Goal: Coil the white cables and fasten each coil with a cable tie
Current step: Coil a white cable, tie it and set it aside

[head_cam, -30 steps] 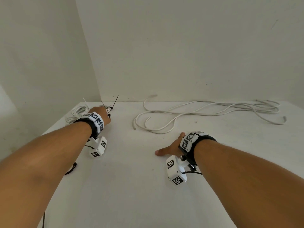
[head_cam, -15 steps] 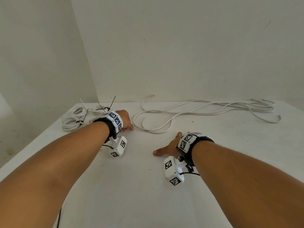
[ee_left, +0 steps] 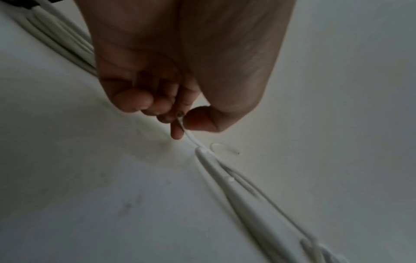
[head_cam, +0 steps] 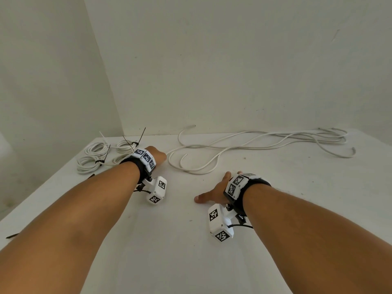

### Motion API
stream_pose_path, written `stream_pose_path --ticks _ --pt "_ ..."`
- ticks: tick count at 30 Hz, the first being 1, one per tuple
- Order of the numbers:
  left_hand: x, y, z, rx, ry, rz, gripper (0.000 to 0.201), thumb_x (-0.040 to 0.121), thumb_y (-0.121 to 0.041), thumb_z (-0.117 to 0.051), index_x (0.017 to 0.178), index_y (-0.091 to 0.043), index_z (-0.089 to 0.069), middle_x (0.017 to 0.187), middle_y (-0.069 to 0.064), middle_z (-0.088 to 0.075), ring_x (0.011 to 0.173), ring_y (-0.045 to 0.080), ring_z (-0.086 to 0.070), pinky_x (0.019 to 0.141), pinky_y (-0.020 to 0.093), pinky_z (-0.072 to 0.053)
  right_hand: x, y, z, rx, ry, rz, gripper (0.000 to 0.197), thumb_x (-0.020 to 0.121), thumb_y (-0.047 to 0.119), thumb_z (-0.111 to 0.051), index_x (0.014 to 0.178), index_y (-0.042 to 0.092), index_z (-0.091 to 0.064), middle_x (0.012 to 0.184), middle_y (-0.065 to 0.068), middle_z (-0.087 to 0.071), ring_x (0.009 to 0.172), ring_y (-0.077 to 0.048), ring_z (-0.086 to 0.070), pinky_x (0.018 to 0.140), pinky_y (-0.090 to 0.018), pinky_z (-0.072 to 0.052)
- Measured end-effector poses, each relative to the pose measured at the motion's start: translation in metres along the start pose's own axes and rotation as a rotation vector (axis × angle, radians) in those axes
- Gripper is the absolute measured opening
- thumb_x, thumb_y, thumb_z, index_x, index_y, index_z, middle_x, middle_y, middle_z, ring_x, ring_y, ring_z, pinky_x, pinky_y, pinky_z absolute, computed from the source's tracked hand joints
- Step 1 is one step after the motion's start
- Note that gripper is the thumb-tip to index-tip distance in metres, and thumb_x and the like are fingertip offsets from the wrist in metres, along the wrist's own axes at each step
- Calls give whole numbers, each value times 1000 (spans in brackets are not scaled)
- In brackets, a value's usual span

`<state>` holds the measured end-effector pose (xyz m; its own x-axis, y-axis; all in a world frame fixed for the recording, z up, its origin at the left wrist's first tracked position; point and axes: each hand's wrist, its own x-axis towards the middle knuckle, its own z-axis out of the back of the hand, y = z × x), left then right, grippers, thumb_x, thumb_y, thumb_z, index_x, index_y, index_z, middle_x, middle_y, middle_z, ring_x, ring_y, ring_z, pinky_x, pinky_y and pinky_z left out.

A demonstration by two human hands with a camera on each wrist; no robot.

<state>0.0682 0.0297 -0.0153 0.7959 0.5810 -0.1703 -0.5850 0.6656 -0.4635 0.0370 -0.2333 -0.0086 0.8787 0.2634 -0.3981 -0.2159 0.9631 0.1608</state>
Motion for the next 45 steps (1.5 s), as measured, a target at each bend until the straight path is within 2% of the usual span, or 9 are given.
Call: stream_pose_path --ticks 7,12,17,22,28,31,34,40,45 --pt "-6 -5 21 -833 23 13 26 93 -14 -41 68 -17 -36 57 -1 -35 39 12 -27 39 17 -22 -1 2 2 28 32 -6 106 63 87 -61 139 15 -45 126 -10 -50 125 -28 -49 102 -37 -41" --pt "-40 -27 42 -943 64 -282 40 100 -43 -44 67 -20 -43 53 -6 -27 43 11 -19 41 21 -15 -7 0 3 30 30 4 99 68 84 -61 138 15 -47 133 -11 -50 126 -29 -48 100 -35 -39" --pt "-88 -47 59 -1099 144 -482 34 105 -28 -34 81 -13 -53 51 -7 -27 46 11 -22 48 24 -24 -9 -3 1 124 9 18 97 66 81 -66 135 15 -48 88 -2 -45 101 -26 -50 84 -34 -40" --pt "-127 -42 49 -1178 371 -541 29 105 -15 -31 101 -5 -58 55 -5 -35 46 10 -29 51 24 -33 0 -6 -6 199 -30 26 112 68 81 -63 153 16 -28 155 -14 -27 142 -35 -30 112 -45 -34" --pt "-148 -30 20 -1178 389 -449 30 103 -24 -32 83 -16 -52 52 -8 -24 41 9 -18 47 24 -19 -13 -14 11 700 -616 358 16 89 31 -66 81 19 -61 80 3 -62 81 -21 -58 67 -25 -44" --pt "-158 -30 8 -1139 402 -466 32 103 -22 -34 75 -17 -50 52 -7 -27 45 11 -21 48 25 -24 -25 -15 28 757 -966 542 16 91 22 -60 107 17 -60 110 1 -62 103 -19 -56 86 -29 -46" --pt "-175 -33 1 -1136 484 -484 30 103 -20 -34 84 -12 -56 56 -4 -30 49 12 -23 49 24 -28 -29 -17 43 493 -850 693 38 98 24 -52 136 28 -51 145 6 -49 138 -18 -38 111 -39 -29" --pt "-199 -34 -5 -1174 613 -483 33 104 -27 -32 92 -12 -59 56 -7 -14 46 10 -11 42 22 -17 -40 -40 53 664 -580 837 15 97 24 -61 93 14 -72 73 9 -68 63 -2 -58 68 -20 -48" --pt "-219 -41 -10 -1275 882 -553 31 101 -23 -34 75 -16 -50 52 -8 -30 44 8 -29 44 21 -31 -49 -53 53 739 -606 845 22 93 32 -68 76 18 -69 58 12 -58 50 0 -43 54 -13 -36"
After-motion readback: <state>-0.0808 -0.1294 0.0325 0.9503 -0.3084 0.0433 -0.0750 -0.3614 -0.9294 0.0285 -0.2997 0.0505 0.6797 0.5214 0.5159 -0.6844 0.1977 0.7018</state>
